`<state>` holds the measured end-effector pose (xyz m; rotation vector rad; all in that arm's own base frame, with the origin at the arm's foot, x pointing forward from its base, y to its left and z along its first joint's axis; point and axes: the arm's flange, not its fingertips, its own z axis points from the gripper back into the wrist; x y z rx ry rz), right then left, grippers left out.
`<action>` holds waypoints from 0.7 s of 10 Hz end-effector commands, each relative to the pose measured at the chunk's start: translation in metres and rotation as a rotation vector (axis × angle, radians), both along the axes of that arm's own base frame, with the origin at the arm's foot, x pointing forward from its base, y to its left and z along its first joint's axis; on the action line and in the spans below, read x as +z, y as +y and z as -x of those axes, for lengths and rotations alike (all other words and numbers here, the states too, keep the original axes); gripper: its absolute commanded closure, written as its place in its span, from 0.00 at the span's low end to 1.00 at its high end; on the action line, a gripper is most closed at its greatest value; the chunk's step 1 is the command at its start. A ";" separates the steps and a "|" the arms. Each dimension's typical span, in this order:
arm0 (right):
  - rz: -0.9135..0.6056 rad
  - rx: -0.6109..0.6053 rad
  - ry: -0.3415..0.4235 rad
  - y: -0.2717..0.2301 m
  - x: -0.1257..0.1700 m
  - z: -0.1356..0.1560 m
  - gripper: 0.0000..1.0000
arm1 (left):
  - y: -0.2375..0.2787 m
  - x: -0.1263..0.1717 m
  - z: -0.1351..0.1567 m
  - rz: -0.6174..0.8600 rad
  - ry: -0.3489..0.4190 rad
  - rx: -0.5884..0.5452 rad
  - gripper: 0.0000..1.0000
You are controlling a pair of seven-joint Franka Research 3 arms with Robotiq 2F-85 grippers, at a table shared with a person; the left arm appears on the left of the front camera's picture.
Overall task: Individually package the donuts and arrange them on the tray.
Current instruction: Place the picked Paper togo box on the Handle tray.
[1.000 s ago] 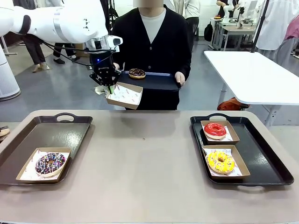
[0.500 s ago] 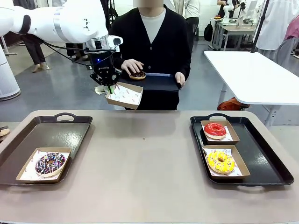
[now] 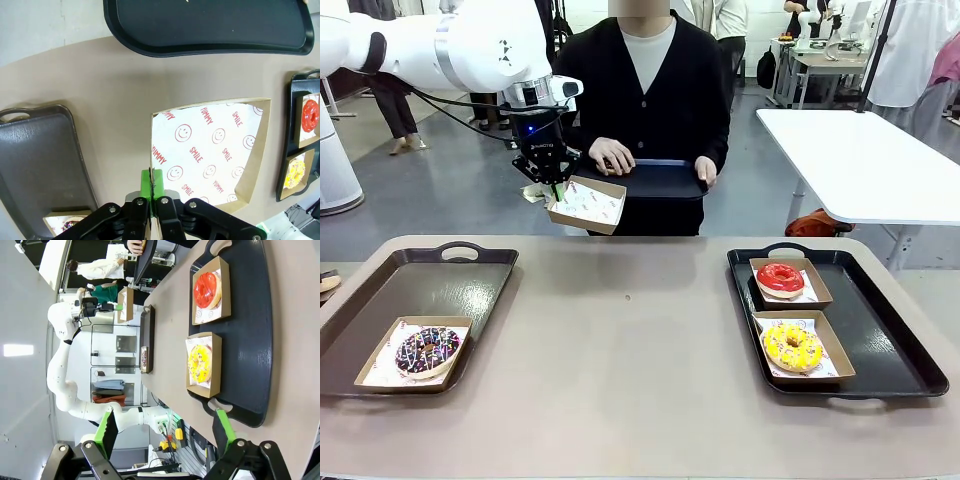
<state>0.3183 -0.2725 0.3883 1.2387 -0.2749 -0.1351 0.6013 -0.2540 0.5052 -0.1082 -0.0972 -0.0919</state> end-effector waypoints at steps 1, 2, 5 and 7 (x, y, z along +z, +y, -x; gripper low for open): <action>0.003 -0.003 0.011 0.002 0.002 0.002 0.00 | 0.002 0.002 0.004 -0.002 -0.007 -0.007 1.00; 0.003 -0.003 0.011 0.002 0.002 0.002 0.00 | 0.002 0.002 0.004 -0.002 -0.007 -0.007 1.00; 0.003 -0.003 0.011 0.002 0.002 0.002 0.00 | 0.002 0.002 0.004 -0.002 -0.007 -0.007 1.00; 0.003 -0.003 0.011 0.002 0.002 0.002 0.00 | 0.002 0.002 0.004 -0.002 -0.007 -0.007 1.00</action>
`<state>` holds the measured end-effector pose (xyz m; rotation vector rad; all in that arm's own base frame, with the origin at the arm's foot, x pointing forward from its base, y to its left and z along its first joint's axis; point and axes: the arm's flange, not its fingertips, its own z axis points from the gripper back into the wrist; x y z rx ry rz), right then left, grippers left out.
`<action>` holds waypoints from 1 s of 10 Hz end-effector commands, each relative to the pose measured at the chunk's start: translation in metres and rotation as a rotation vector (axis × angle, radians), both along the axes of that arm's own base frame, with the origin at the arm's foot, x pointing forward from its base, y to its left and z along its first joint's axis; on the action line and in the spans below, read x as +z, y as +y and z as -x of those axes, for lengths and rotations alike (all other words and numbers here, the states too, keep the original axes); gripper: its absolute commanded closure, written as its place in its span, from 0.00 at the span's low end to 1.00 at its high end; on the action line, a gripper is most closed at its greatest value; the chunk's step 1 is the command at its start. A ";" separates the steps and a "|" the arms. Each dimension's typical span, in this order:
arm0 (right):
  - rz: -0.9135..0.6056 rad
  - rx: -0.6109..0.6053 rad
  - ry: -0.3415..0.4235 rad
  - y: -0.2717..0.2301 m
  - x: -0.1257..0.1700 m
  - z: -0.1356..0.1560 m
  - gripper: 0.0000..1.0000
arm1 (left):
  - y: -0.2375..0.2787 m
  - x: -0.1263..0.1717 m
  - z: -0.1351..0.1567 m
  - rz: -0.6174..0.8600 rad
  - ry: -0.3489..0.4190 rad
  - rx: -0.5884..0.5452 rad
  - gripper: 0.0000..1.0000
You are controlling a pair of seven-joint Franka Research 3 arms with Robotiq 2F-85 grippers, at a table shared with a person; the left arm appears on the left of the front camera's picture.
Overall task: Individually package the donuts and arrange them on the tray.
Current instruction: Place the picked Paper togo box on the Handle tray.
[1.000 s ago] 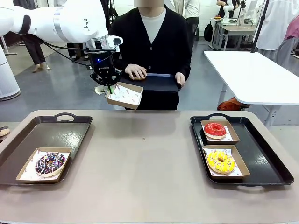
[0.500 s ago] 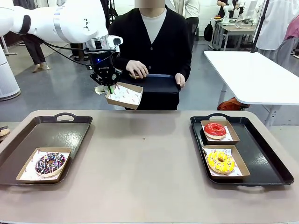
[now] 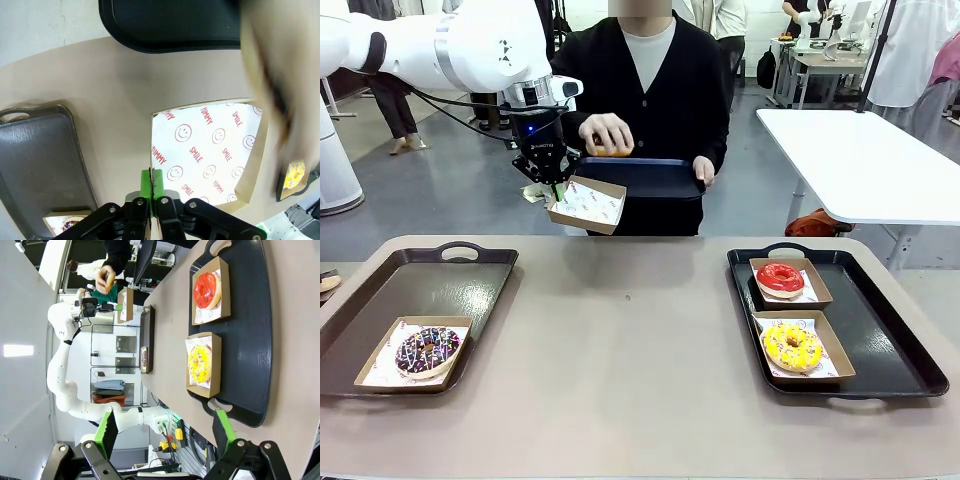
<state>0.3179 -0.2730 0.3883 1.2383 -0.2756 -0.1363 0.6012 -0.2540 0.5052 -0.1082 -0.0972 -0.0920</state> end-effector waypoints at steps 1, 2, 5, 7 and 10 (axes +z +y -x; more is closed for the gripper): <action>0.002 -0.001 0.010 0.002 0.002 0.002 0.00 | 0.002 0.002 0.004 -0.002 -0.006 -0.007 1.00; 0.002 -0.001 0.010 0.002 0.002 0.002 0.00 | 0.002 0.002 0.004 -0.002 -0.006 -0.007 1.00; 0.002 -0.001 0.010 0.002 0.002 0.002 0.00 | 0.002 0.002 0.004 -0.002 -0.006 -0.007 1.00; 0.002 -0.001 0.010 0.002 0.002 0.002 0.00 | 0.002 0.002 0.004 -0.002 -0.006 -0.007 1.00; 0.002 -0.001 0.010 0.002 0.002 0.002 0.00 | 0.002 0.002 0.004 -0.002 -0.006 -0.007 1.00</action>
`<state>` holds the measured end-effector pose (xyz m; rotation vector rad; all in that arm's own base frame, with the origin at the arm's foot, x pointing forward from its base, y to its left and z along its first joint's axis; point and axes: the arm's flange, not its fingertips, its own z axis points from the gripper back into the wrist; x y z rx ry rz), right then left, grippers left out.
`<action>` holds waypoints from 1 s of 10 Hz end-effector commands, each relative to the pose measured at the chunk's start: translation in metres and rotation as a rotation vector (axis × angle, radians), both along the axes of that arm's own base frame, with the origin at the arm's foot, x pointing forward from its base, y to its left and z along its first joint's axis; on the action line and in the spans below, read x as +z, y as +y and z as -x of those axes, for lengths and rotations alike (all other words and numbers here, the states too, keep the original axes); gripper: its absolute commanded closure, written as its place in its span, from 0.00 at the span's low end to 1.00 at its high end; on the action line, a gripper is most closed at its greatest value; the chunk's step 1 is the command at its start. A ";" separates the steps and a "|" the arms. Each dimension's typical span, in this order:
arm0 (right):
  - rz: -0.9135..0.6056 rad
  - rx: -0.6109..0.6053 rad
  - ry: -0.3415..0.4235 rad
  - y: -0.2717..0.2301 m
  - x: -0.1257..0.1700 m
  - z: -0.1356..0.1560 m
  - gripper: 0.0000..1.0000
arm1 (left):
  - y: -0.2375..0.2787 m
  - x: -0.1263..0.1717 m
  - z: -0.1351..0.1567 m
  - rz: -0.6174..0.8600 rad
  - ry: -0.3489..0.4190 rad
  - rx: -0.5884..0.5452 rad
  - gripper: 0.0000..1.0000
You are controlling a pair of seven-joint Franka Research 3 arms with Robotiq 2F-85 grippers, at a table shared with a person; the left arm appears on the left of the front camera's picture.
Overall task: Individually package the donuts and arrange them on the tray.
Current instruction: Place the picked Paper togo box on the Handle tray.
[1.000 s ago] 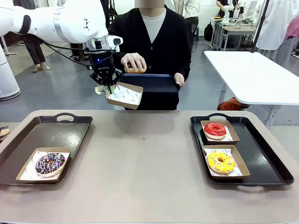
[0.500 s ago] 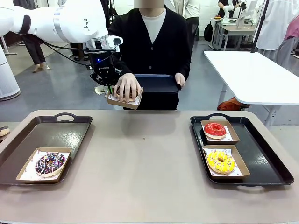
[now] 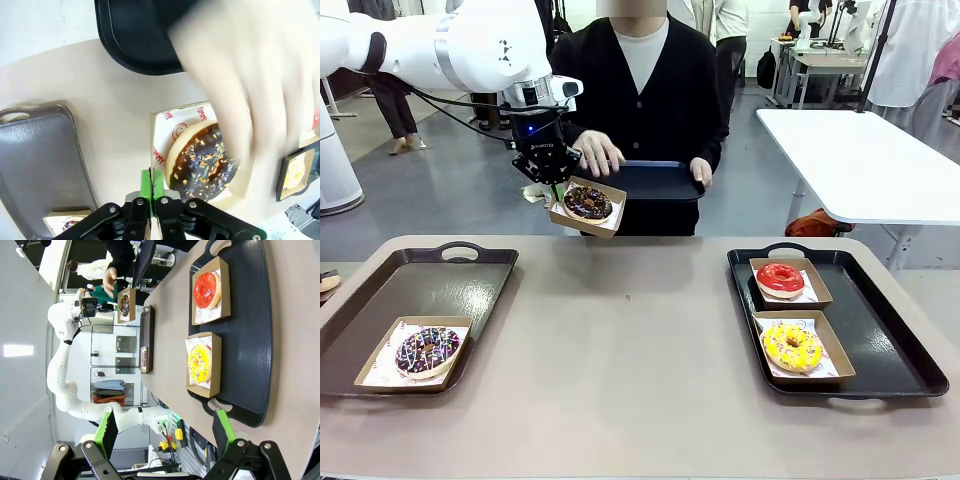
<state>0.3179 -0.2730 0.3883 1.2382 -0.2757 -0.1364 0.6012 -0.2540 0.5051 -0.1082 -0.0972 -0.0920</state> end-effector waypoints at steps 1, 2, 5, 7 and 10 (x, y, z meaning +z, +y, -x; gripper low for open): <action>0.002 -0.001 0.010 0.002 0.002 0.002 0.00 | 0.002 0.002 0.004 -0.002 -0.007 -0.007 1.00; 0.002 -0.001 0.010 0.002 0.002 0.002 0.00 | 0.002 0.002 0.004 -0.002 -0.007 -0.007 1.00; 0.002 -0.001 0.010 0.002 0.002 0.002 0.00 | 0.000 0.000 0.000 0.000 0.000 0.000 0.99; 0.002 -0.001 0.010 0.002 0.002 0.002 0.00 | 0.026 0.015 0.010 0.013 0.028 -0.052 0.99; 0.002 -0.001 0.010 0.002 0.002 0.002 0.00 | 0.100 0.049 0.034 0.000 0.060 -0.055 0.99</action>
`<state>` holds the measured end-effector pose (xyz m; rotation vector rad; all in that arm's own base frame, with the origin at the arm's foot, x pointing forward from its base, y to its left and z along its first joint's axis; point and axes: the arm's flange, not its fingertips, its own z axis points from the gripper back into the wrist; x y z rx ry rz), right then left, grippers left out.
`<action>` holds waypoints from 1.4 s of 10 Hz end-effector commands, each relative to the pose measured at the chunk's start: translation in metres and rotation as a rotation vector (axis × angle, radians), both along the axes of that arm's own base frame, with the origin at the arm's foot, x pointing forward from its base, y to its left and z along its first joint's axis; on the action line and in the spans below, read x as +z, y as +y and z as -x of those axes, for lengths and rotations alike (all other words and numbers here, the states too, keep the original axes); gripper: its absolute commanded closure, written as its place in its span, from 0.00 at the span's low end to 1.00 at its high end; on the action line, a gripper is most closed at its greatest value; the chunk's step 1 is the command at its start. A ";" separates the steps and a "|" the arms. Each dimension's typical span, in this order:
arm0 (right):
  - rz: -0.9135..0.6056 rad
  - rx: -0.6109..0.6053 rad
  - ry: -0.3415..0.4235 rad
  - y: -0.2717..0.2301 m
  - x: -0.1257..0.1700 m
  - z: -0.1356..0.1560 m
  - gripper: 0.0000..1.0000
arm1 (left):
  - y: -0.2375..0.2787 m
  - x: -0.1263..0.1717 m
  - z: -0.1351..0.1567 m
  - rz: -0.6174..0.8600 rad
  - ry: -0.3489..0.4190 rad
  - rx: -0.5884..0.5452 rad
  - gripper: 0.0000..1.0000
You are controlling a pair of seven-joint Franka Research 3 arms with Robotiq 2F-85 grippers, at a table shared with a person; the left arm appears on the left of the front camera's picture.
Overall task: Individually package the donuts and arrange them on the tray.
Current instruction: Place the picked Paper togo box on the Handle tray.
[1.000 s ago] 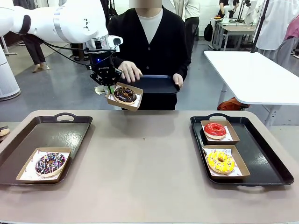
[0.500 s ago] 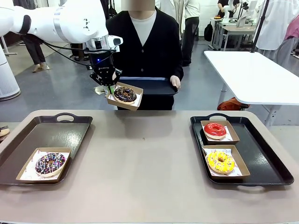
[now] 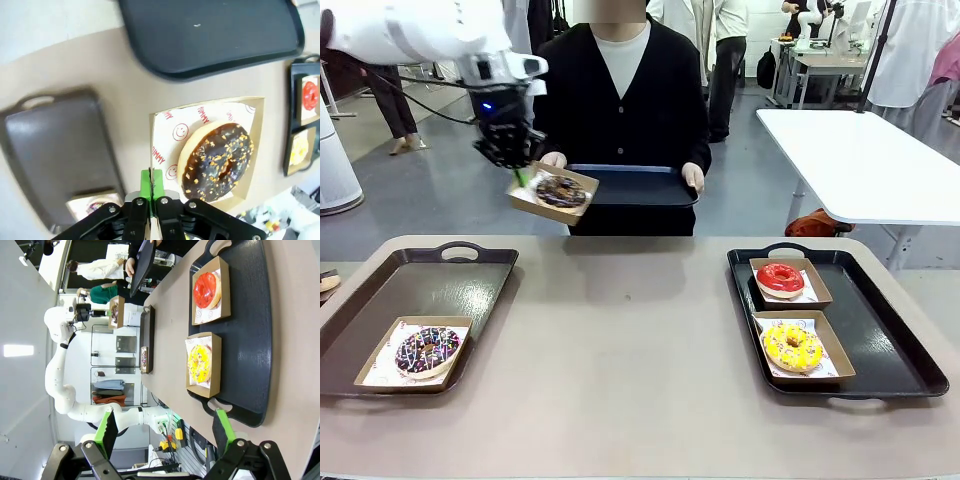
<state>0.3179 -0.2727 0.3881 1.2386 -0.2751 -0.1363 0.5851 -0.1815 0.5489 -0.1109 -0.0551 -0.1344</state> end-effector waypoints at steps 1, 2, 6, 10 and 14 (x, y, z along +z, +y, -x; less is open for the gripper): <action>0.003 -0.002 0.010 0.002 0.002 0.002 0.00 | 0.052 0.016 0.025 -0.007 0.026 -0.003 0.99; 0.003 -0.002 0.010 0.002 0.002 0.002 0.00 | 0.077 0.022 0.030 -0.004 0.022 0.016 0.99; 0.003 -0.002 0.010 0.002 0.002 0.002 0.00 | 0.167 0.003 0.059 -0.005 -0.025 0.106 0.99; 0.003 -0.002 0.010 0.002 0.002 0.002 0.00 | 0.196 -0.059 0.064 0.040 -0.043 0.106 0.99; 0.003 -0.002 0.010 0.002 0.002 0.002 0.00 | 0.191 -0.105 0.056 0.018 -0.024 0.117 0.99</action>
